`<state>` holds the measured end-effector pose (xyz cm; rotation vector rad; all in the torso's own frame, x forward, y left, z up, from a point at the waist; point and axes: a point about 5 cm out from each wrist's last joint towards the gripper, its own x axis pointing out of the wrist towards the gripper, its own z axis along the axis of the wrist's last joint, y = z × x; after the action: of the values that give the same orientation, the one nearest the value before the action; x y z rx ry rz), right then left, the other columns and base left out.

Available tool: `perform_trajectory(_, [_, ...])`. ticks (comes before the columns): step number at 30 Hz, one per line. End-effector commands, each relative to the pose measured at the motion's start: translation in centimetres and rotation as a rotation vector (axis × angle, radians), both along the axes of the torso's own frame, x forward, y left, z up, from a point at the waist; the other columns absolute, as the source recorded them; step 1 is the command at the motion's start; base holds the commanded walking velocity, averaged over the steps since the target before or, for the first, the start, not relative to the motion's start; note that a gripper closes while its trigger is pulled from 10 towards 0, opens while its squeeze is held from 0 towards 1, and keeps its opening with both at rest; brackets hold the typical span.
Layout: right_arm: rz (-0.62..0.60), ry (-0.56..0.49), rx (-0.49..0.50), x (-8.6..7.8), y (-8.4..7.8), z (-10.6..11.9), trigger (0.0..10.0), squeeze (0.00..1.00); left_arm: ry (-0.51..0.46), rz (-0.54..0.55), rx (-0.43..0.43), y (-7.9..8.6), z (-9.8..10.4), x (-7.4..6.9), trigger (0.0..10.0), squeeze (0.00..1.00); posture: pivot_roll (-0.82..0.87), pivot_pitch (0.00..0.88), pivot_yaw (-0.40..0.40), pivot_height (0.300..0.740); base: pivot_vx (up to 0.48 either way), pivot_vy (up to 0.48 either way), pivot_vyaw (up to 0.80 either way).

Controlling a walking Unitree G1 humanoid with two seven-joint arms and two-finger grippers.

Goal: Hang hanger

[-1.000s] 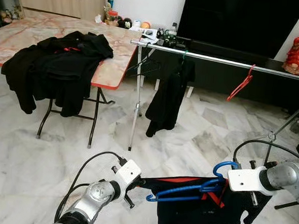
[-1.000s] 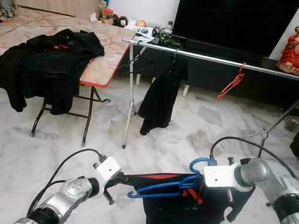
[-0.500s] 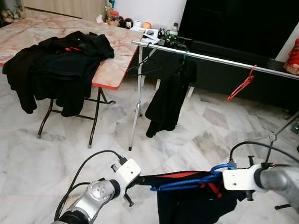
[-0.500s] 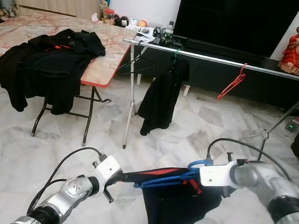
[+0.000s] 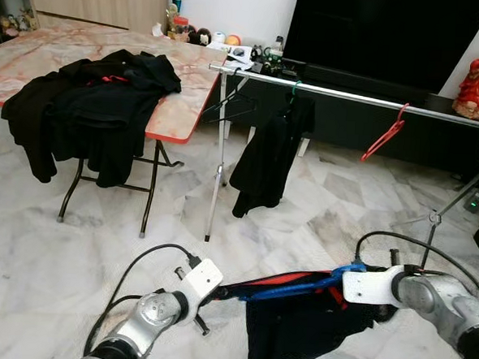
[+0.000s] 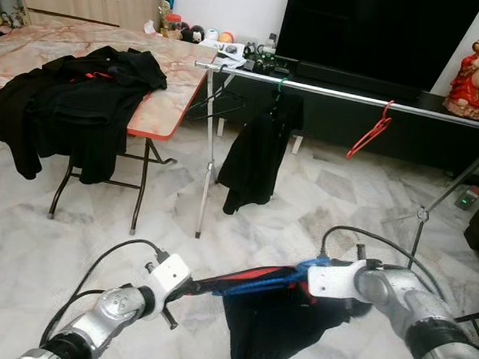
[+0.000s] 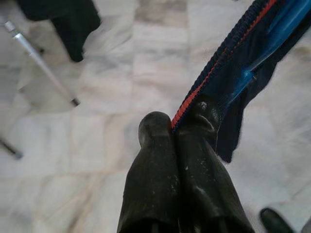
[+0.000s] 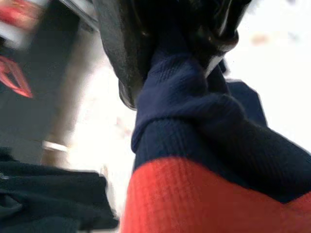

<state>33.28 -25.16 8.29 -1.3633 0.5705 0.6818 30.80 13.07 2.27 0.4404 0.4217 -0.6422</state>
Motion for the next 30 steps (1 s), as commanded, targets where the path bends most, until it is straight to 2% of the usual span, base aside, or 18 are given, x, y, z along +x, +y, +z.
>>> perform_trajectory(1, [-0.290,-0.024,0.005,-0.7,-5.8,1.7,0.0,0.00,0.136,0.183,0.157,6.2,-2.7,-2.2,0.0,0.00,0.00,0.005,-0.101,0.740,0.000,0.000,0.00])
perform_trajectory(2, [-0.265,-0.012,0.039,-0.6,-5.1,1.6,0.0,0.00,0.125,0.191,0.142,6.3,-2.5,-2.0,8.7,0.00,0.00,0.006,-0.100,0.740,0.000,0.000,0.00])
perform_trajectory(3, [-0.250,-0.003,0.065,-0.5,-4.6,1.5,0.0,0.00,0.117,0.194,0.129,6.4,-2.2,-1.8,9.7,0.00,0.00,0.006,-0.100,0.740,0.000,0.000,0.00])
perform_trajectory(4, [-0.238,0.006,0.108,-0.4,-4.0,1.6,0.0,0.00,0.104,0.179,0.106,6.3,-1.9,-1.6,10.0,0.00,0.00,0.006,-0.100,0.740,0.000,0.000,0.00])
perform_trajectory(6, [-0.232,0.012,0.137,-0.2,-3.6,1.6,0.0,0.00,0.094,0.167,0.090,6.2,-1.6,-1.5,10.0,0.00,0.00,0.006,-0.100,0.740,0.000,0.000,0.00])
perform_trajectory(7, [-0.221,0.026,0.175,-0.1,-3.1,1.6,0.0,0.00,0.083,0.141,0.065,6.0,-1.3,-1.3,10.0,1.00,0.00,0.005,-0.101,0.740,0.000,0.000,0.00])
perform_trajectory(10, [-0.160,0.084,0.242,0.0,-1.8,1.6,0.0,0.00,0.049,0.056,-0.006,4.9,-0.1,-0.7,10.0,1.00,0.00,0.004,-0.103,0.740,0.000,0.000,0.00])
perform_trajectory(15, [-0.149,0.092,0.242,0.2,-1.4,1.8,0.0,0.00,0.030,0.017,-0.014,4.4,0.4,-0.4,10.0,1.00,0.01,0.002,-0.105,0.740,0.000,0.000,0.00])
perform_trajectory(20, [-0.137,0.083,0.239,0.6,-1.0,2.2,0.0,0.00,0.062,-0.028,-0.023,4.3,0.3,-0.7,10.0,1.00,0.00,0.004,-0.105,0.740,0.000,0.000,0.00])
perform_trajectory(21, [-0.135,0.076,0.242,0.7,-0.8,2.3,0.0,0.00,0.071,-0.037,-0.044,4.1,0.3,-0.7,10.0,0.79,0.00,0.003,-0.106,0.740,0.000,0.000,0.00])
perform_trajectory(22, [-0.137,0.055,0.255,1.1,-0.4,2.6,0.0,0.00,0.087,-0.048,-0.106,3.6,0.7,-0.7,10.0,0.00,0.00,0.004,-0.107,0.740,0.000,0.000,0.00])
perform_trajectory(25, [-0.138,0.011,0.321,2.1,1.0,3.3,0.0,0.00,0.108,-0.084,-0.226,2.5,1.4,-0.6,10.0,0.00,0.00,0.004,-0.107,0.740,0.000,0.000,0.00])
perform_trajectory(30, [-0.120,-0.040,0.486,3.5,3.8,4.9,0.0,0.00,0.080,-0.042,-0.254,2.3,1.6,-0.1,10.0,0.00,0.01,0.001,-0.109,0.740,0.000,0.000,0.00])
